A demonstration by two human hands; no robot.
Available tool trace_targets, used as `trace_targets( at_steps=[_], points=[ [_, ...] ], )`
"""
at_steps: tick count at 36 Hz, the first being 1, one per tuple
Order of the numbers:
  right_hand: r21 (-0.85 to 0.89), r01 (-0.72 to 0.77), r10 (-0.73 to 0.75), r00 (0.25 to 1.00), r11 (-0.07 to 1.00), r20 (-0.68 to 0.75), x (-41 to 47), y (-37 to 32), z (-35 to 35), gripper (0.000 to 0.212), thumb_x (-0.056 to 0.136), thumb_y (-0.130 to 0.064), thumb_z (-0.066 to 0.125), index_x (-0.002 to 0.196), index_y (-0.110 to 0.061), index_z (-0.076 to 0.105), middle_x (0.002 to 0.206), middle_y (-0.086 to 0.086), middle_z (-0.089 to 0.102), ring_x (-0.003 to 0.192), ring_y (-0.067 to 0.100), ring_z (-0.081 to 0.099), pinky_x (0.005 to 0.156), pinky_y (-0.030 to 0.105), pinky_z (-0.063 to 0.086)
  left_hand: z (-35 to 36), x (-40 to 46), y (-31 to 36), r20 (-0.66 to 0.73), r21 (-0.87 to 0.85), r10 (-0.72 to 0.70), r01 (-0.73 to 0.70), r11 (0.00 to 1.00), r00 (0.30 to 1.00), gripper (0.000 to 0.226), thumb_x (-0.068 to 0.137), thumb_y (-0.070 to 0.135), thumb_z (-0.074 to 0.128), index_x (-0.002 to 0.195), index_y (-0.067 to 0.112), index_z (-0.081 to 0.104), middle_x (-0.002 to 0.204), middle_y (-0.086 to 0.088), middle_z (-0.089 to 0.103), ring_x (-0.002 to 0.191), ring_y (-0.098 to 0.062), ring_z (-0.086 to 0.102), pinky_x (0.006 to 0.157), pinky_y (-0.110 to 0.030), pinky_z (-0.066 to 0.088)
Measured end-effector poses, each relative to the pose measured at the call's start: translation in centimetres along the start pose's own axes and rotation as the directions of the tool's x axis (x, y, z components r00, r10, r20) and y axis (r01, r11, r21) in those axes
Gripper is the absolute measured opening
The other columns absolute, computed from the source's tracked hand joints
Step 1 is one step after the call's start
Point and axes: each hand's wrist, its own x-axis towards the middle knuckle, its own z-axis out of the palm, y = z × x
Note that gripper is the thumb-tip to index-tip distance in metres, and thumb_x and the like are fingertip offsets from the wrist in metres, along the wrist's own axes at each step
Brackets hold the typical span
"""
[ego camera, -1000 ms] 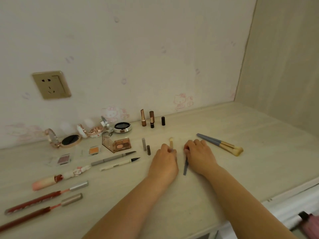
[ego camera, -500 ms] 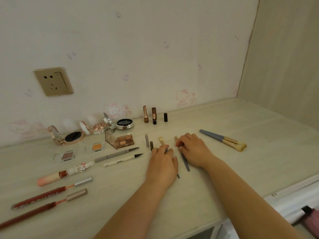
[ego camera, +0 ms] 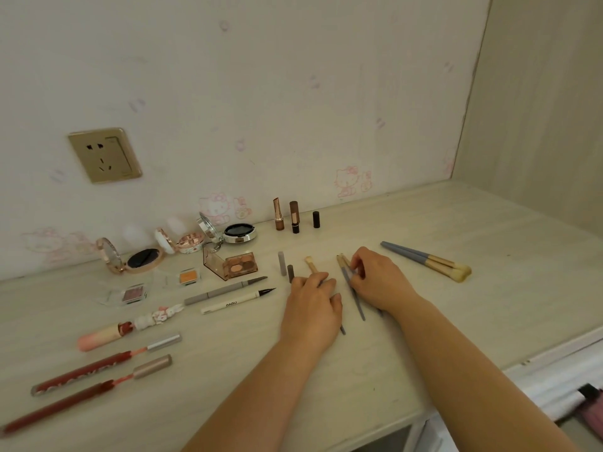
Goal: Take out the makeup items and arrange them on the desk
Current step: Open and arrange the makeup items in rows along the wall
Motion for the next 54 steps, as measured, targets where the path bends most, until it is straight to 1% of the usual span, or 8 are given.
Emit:
trace_targets(
  at_steps=[12, 17, 22, 29, 34, 41, 48, 54],
  points=[
    [-0.039, -0.053, 0.053, 0.999, 0.998, 0.000, 0.3, 0.2, -0.4, 0.010, 0.089, -0.019, 0.049, 0.099, -0.016, 0.050, 0.093, 0.000, 0.053, 0.085, 0.018, 0.051, 0.071, 0.027, 0.039, 0.2, 0.2, -0.1, -0.004, -0.018, 0.020, -0.020, 1.000, 1.000, 0.043, 0.100, 0.034, 0.032, 0.140, 0.021, 0.041, 0.148, 0.008, 0.035, 0.128, -0.019, 0.029, 0.109, -0.026, 0.025],
    [0.029, -0.163, 0.165, 0.953, 0.986, -0.256, 0.0, 1.3, -1.7, 0.015, 0.093, -0.019, 0.047, 0.100, -0.011, 0.057, 0.099, 0.007, 0.061, 0.084, 0.022, 0.056, 0.067, 0.030, 0.043, 0.0, 0.3, 0.0, -0.120, -0.003, 0.082, -0.083, 0.997, 0.989, 0.039, 0.099, 0.030, 0.037, 0.136, 0.022, 0.047, 0.146, 0.010, 0.038, 0.128, -0.018, 0.030, 0.107, -0.029, 0.030],
    [-0.077, -0.299, 0.254, 0.900, 0.951, -0.355, -1.0, 3.7, -3.5, 0.019, 0.093, -0.018, 0.044, 0.102, -0.011, 0.059, 0.101, 0.010, 0.061, 0.094, 0.027, 0.055, 0.077, 0.037, 0.046, 0.1, 2.5, 1.9, -0.290, 0.057, 0.266, -0.261, 0.964, 0.919, 0.030, 0.090, 0.014, 0.052, 0.116, 0.020, 0.064, 0.123, 0.007, 0.060, 0.112, -0.023, 0.051, 0.084, -0.036, 0.043],
    [-0.232, -0.364, 0.285, 0.905, 0.902, -0.316, -2.5, 6.3, -4.1, 0.024, 0.096, -0.021, 0.042, 0.113, -0.012, 0.057, 0.111, 0.009, 0.061, 0.107, 0.027, 0.050, 0.082, 0.034, 0.041, 1.7, 9.4, 7.3, 0.006, 0.175, 0.401, -0.396, 0.902, 0.916, 0.042, 0.097, 0.013, 0.036, 0.137, 0.024, 0.044, 0.142, 0.004, 0.044, 0.130, -0.019, 0.034, 0.099, -0.036, 0.029],
    [-0.244, -0.376, 0.294, 0.903, 0.894, -0.313, -2.3, 6.9, -4.0, 0.027, 0.096, -0.017, 0.039, 0.116, -0.020, 0.056, 0.113, 0.004, 0.061, 0.112, 0.022, 0.048, 0.082, 0.029, 0.039, 3.1, 11.8, 8.7, 0.225, 0.215, 0.354, -0.400, 0.891, 0.908, 0.047, 0.099, 0.013, 0.031, 0.144, 0.027, 0.033, 0.152, 0.005, 0.031, 0.141, -0.018, 0.021, 0.114, -0.047, 0.007],
    [-0.138, -0.428, 0.360, 0.864, 0.893, -0.351, -1.6, 7.6, -4.1, 0.030, 0.098, -0.022, 0.037, 0.114, -0.017, 0.062, 0.112, 0.007, 0.059, 0.111, 0.024, 0.047, 0.080, 0.030, 0.038, 2.9, 11.1, 8.3, 0.136, 0.202, 0.347, -0.369, 0.907, 0.928, 0.033, 0.099, 0.020, 0.036, 0.125, 0.026, 0.056, 0.123, -0.003, 0.054, 0.112, -0.026, 0.048, 0.082, -0.036, 0.036],
    [-0.114, -0.396, 0.348, 0.887, 0.911, -0.303, -1.1, 6.7, -3.9, 0.030, 0.095, -0.030, 0.045, 0.110, -0.013, 0.064, 0.113, 0.011, 0.057, 0.108, 0.027, 0.047, 0.085, 0.033, 0.039, 1.6, 6.1, 8.1, 0.148, 0.054, 0.342, -0.353, 0.934, 0.928, 0.035, 0.099, 0.030, 0.037, 0.124, 0.019, 0.058, 0.113, -0.008, 0.055, 0.107, -0.026, 0.050, 0.084, -0.040, 0.045],
    [-0.080, -0.233, 0.230, 0.972, 0.969, -0.042, -0.5, 6.5, -4.8, 0.026, 0.091, -0.027, 0.048, 0.114, -0.025, 0.062, 0.118, 0.007, 0.052, 0.112, 0.025, 0.045, 0.092, 0.034, 0.039, 1.5, 3.5, 8.1, 0.123, 0.098, 0.366, -0.378, 0.920, 0.922, 0.036, 0.100, 0.026, 0.033, 0.125, 0.014, 0.055, 0.123, -0.008, 0.050, 0.112, -0.026, 0.043, 0.086, -0.040, 0.040]
  ],
)
